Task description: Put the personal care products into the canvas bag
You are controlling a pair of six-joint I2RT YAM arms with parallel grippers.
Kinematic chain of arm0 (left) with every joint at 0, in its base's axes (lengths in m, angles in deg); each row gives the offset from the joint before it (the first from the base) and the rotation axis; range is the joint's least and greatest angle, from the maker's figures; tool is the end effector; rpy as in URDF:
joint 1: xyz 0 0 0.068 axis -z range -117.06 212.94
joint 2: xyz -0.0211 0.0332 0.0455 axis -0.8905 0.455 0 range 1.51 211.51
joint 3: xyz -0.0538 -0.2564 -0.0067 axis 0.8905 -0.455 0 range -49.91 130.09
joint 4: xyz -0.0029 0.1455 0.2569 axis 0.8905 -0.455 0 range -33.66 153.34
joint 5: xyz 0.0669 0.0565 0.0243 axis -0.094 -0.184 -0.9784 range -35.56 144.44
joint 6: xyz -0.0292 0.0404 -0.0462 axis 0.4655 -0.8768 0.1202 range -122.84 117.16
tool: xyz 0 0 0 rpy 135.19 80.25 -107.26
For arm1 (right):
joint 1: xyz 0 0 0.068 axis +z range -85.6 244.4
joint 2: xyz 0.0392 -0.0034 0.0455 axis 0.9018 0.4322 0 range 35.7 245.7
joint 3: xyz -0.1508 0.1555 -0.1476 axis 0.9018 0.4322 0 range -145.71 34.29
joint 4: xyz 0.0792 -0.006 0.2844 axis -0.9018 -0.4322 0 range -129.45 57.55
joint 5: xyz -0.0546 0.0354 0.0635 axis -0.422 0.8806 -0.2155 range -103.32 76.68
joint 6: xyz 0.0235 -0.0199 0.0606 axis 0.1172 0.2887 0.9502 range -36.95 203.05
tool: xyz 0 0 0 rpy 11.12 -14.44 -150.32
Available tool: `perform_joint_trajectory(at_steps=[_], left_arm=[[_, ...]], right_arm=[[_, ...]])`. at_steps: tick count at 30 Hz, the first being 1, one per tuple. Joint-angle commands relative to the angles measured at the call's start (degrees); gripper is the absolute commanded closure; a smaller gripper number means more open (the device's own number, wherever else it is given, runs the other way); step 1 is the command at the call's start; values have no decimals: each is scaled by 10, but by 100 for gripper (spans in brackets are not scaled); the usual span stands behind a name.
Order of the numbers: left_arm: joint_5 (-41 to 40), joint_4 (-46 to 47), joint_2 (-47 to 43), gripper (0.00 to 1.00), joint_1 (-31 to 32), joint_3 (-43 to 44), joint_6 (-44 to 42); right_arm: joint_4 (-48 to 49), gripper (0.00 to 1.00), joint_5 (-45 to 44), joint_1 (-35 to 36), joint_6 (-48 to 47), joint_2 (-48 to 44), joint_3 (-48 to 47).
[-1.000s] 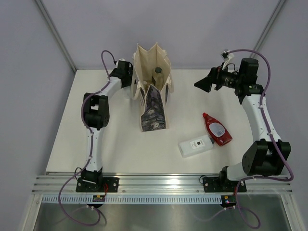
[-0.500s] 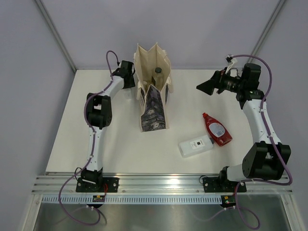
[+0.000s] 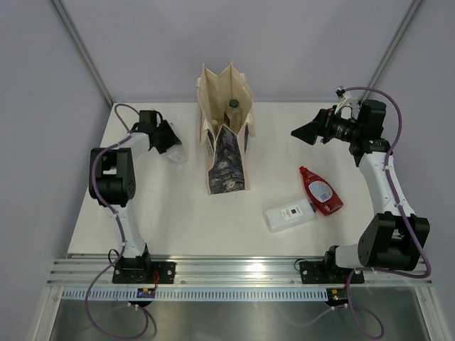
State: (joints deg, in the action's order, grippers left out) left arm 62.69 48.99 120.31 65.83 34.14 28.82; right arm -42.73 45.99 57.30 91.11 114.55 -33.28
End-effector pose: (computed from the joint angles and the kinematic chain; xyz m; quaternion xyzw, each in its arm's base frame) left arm 0.4894 -0.0325 0.1275 -0.2078 0.9115 -0.1678 0.3127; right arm 0.3560 0.0030 0.3283 -0.1812 0.7490 0.4132 0.4852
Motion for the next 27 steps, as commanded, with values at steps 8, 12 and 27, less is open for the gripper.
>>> perform_joint_trajectory(at_steps=[8,12,27], left_arm=[[265,246,-238,100,-61,-280,99],[303,300,-313,100,-67,-357,131],[299,375,-663,100,-67,-493,255]], right_arm=[[33,1,24,-3,14,-22,17],[31,0,39,-3,4,-18,24],[-48,1,40,-3,-97,0,10]])
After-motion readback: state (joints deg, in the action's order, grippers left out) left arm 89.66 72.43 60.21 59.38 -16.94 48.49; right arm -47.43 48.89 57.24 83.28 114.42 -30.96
